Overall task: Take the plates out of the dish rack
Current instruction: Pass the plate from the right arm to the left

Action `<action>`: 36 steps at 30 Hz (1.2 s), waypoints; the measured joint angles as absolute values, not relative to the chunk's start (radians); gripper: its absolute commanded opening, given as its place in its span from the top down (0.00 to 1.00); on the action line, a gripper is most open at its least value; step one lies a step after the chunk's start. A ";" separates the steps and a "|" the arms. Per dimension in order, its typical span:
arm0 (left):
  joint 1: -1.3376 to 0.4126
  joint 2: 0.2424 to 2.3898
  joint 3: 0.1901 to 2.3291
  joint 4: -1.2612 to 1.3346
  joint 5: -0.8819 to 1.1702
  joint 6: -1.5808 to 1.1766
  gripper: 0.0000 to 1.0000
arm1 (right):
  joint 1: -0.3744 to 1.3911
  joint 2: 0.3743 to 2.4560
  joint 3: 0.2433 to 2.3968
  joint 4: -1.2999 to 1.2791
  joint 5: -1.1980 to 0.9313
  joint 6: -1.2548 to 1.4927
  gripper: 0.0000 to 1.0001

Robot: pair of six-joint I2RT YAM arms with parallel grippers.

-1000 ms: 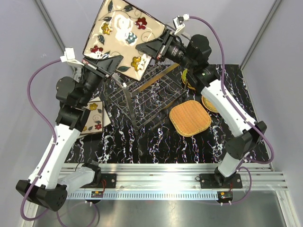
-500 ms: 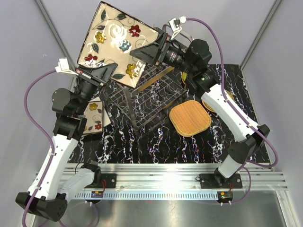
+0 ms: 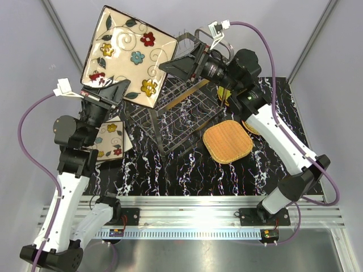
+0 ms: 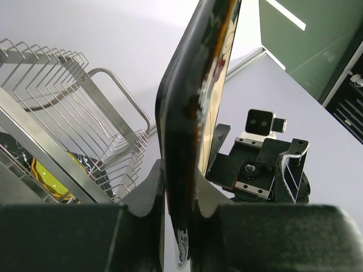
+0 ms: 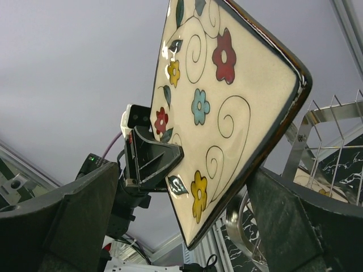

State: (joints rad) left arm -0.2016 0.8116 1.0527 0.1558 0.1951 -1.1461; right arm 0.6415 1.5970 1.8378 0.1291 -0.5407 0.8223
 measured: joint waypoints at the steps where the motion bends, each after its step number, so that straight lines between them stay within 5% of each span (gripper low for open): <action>1: -0.198 0.807 1.053 0.155 0.195 -1.142 1.00 | 0.641 1.592 1.833 0.129 -0.541 0.815 0.00; 36: -0.144 0.672 1.090 -0.131 -0.233 -0.836 1.00 | 0.594 1.452 1.745 0.106 -0.589 0.435 0.00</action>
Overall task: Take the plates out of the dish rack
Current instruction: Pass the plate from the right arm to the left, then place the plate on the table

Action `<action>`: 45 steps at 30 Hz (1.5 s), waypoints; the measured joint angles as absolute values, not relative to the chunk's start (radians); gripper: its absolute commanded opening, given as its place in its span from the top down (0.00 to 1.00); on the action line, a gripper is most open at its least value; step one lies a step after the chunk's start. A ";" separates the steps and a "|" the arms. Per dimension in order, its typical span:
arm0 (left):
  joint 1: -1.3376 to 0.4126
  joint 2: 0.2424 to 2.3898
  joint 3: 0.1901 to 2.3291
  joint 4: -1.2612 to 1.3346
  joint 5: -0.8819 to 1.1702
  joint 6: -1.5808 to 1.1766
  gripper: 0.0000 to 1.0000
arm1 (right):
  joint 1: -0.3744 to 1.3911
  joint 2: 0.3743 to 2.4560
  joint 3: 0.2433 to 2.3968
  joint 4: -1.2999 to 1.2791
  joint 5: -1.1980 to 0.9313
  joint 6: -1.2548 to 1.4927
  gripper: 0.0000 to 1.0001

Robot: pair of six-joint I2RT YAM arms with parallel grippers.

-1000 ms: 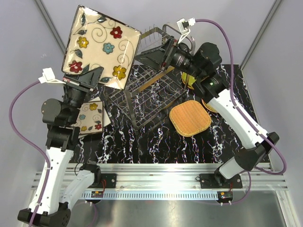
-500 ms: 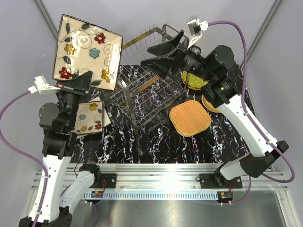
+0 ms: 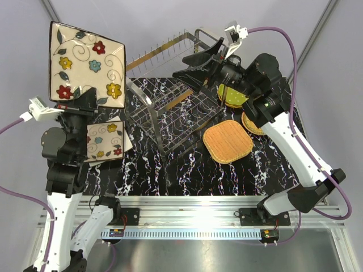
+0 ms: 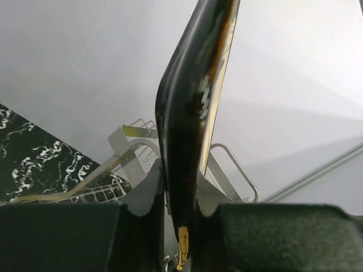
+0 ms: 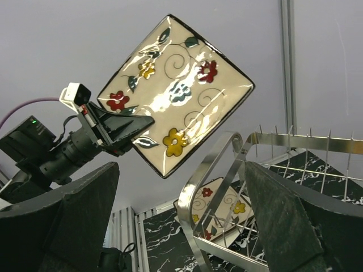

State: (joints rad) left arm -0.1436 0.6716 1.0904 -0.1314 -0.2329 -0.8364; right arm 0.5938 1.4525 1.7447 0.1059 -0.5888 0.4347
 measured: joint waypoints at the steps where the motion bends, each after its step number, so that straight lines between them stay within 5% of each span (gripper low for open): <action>1: -0.144 0.665 1.091 -0.138 -0.247 -0.827 1.00 | 0.588 1.451 1.740 0.106 -0.589 0.433 0.00; 38: -0.135 0.625 1.151 -0.401 -0.637 -0.618 1.00 | 0.460 1.411 1.703 0.083 -0.588 0.425 0.00; 45: 0.128 0.659 1.073 -0.454 -0.463 -0.746 1.00 | 0.439 1.381 1.678 0.083 -0.588 0.425 0.00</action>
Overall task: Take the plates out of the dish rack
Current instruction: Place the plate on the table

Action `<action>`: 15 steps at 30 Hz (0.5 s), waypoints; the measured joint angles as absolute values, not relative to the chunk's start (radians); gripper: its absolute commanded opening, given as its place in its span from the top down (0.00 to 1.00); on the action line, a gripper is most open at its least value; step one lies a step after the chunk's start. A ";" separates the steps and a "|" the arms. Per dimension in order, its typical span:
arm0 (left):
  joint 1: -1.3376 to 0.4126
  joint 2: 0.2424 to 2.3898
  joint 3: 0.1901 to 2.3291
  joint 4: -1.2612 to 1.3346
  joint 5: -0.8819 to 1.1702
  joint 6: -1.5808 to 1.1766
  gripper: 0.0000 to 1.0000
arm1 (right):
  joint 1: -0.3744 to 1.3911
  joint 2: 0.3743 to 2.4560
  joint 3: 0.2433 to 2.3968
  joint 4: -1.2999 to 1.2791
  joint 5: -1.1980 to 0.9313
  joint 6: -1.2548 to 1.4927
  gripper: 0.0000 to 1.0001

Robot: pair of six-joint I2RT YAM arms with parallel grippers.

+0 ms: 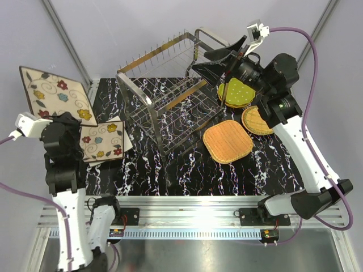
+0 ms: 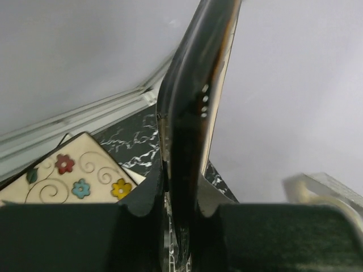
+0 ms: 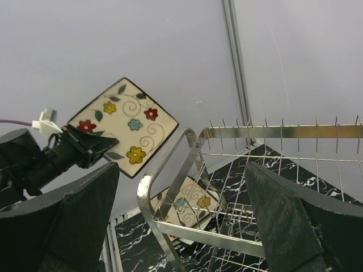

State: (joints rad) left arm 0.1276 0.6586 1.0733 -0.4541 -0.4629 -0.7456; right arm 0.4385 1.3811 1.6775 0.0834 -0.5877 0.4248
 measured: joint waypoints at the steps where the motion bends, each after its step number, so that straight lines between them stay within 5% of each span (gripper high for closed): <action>1: 0.201 0.667 1.053 -0.459 -0.406 -0.777 1.00 | 0.435 1.377 1.673 0.083 -0.588 0.425 0.00; 6: 0.445 0.691 0.888 -0.446 -0.200 -0.950 1.00 | 0.418 1.356 1.649 0.083 -0.588 0.425 0.00; 15: 0.487 0.713 0.612 -0.348 0.042 -1.179 1.00 | 0.395 1.341 1.632 0.083 -0.588 0.425 0.00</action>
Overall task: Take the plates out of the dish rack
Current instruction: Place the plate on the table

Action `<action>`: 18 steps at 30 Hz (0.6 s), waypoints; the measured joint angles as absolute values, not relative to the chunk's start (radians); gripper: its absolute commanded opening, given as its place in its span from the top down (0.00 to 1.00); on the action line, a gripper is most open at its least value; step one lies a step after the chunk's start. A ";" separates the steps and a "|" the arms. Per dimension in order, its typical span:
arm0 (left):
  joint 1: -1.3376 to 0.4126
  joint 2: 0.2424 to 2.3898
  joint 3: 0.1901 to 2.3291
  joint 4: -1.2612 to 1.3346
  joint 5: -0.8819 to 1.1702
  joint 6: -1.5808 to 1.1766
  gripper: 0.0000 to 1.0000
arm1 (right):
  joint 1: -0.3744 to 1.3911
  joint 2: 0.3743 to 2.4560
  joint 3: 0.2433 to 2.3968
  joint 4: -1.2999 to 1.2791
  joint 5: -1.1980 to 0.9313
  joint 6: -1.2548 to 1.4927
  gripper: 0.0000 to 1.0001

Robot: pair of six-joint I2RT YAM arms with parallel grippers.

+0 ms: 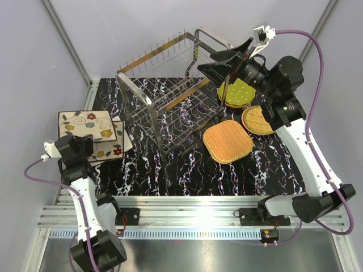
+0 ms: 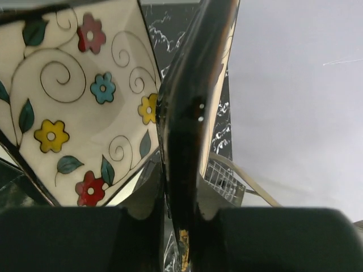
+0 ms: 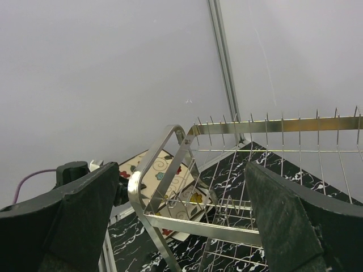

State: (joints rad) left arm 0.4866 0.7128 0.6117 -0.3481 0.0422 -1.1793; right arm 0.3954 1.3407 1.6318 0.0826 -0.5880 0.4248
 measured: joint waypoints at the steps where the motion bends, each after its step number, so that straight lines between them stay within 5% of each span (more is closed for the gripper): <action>1: 0.488 0.713 0.590 -0.327 0.058 -1.195 1.00 | 0.393 1.340 1.630 0.083 -0.588 0.425 0.00; 18: 0.517 0.736 0.385 -0.047 0.114 -1.322 1.00 | 0.356 1.317 1.583 0.084 -0.589 0.426 0.00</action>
State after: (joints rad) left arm 0.5167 0.7361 0.3855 -0.0471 0.1143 -1.3216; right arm 0.3565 1.3174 1.5826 0.0841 -0.5892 0.4255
